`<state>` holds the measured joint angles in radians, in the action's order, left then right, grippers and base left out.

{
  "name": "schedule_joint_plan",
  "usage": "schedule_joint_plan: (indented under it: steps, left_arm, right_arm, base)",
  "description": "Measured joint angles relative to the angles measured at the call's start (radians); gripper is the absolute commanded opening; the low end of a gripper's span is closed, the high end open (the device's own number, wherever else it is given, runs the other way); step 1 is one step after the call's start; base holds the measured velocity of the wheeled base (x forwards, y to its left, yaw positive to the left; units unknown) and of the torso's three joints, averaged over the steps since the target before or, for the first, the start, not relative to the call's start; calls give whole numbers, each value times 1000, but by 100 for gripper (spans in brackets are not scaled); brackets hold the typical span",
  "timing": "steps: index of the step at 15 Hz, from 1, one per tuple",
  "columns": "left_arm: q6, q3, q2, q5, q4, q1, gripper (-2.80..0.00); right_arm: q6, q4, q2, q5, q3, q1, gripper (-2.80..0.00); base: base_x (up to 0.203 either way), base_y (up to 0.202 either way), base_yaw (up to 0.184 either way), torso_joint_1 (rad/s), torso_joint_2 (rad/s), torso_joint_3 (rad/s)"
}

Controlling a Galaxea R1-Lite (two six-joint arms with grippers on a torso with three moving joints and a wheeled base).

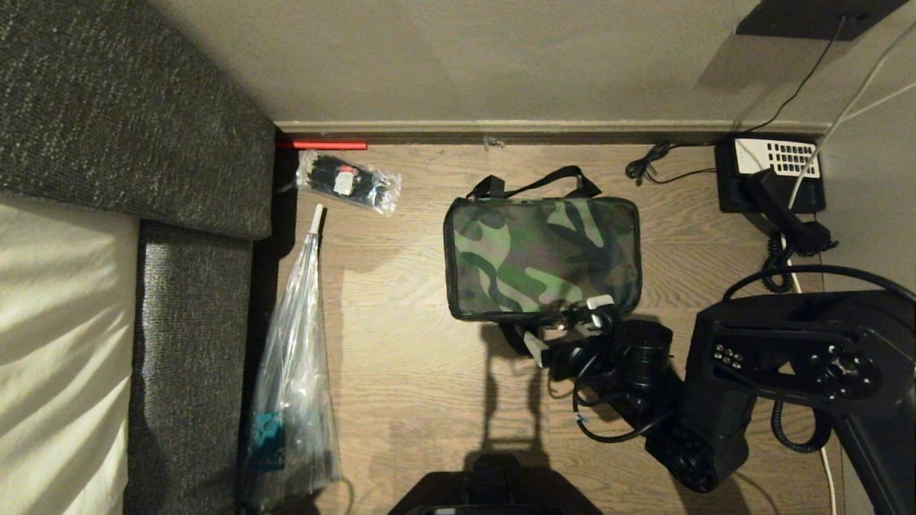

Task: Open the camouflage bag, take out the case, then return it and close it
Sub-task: Open the top of the storage box

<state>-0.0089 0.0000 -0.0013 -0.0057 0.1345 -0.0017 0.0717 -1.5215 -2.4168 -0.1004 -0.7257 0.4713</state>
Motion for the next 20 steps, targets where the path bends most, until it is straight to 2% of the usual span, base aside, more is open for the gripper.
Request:
schedule_joint_plan:
  steps: [1, 10, 20]
  left_arm:
    - [0, 0, 0, 0, 0, 0, -280]
    - [0, 0, 0, 0, 0, 0, -280]
    - [0, 0, 0, 0, 0, 0, -280]
  right_arm:
    - [2, 0, -2, 0, -6, -3, -280]
    - [0, 0, -6, -2, -15, -5, -280]
    - [-16, 0, 31, 1, 73, -20, -280]
  base:
    - [0, 0, 0, 0, 0, 0]
    - [0, 0, 0, 0, 0, 0]
    - [0, 0, 0, 0, 0, 0]
